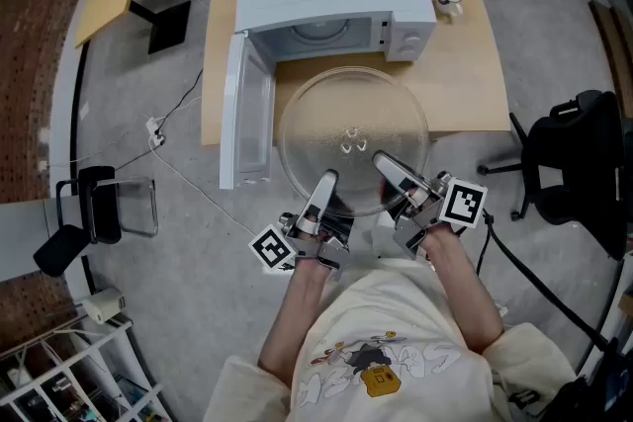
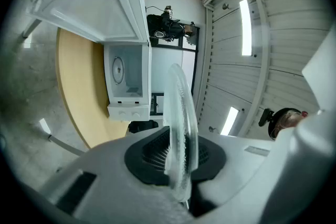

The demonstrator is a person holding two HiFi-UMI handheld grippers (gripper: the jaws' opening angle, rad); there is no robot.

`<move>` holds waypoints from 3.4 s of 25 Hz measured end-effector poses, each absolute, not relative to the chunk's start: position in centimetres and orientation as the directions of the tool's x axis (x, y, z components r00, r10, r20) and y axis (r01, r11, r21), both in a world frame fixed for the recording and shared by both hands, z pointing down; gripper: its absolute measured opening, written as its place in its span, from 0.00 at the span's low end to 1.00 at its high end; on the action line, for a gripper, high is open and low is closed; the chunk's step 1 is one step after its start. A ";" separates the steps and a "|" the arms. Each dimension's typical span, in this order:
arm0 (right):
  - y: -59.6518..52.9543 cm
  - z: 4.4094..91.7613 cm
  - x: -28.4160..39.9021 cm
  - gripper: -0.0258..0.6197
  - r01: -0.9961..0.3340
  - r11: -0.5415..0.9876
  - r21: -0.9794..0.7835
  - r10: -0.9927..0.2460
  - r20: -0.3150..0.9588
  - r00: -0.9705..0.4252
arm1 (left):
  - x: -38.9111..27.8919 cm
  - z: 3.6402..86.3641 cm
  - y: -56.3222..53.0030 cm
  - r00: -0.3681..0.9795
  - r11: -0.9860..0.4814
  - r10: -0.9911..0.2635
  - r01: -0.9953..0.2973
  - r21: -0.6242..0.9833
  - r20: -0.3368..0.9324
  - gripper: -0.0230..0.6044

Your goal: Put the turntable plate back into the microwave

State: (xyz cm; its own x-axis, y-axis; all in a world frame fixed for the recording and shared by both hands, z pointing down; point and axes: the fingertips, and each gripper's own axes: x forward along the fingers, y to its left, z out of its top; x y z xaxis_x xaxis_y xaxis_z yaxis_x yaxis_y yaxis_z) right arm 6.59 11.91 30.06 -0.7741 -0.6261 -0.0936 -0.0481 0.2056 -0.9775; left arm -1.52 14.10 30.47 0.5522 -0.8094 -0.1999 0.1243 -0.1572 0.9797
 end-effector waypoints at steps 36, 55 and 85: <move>21.5 30.0 -0.2 0.11 -0.156 0.235 -0.959 -0.702 -0.056 -0.710 | -8.3 31.3 22.4 0.629 -0.125 -0.743 0.204 0.971 -0.228 0.09; 14.4 31.7 1.8 0.12 -0.104 0.209 -0.972 -0.652 -0.060 -0.756 | -6.4 32.6 16.0 0.588 -0.121 -0.785 0.163 0.979 -0.195 0.09; -6.2 45.6 1.9 0.13 -0.063 0.146 -0.987 -0.490 -0.017 -0.871 | -6.3 45.9 -3.1 0.364 -0.070 -0.924 0.135 0.988 -0.115 0.10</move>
State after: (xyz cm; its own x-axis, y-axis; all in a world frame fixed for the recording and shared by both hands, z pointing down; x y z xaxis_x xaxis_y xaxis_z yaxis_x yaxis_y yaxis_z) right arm 1.86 -6.20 45.60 -0.8714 -0.4903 -0.0166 -0.0635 0.1462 -0.9872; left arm -6.26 -3.14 45.87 0.3641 -0.9242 -0.1152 0.1350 -0.0700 0.9884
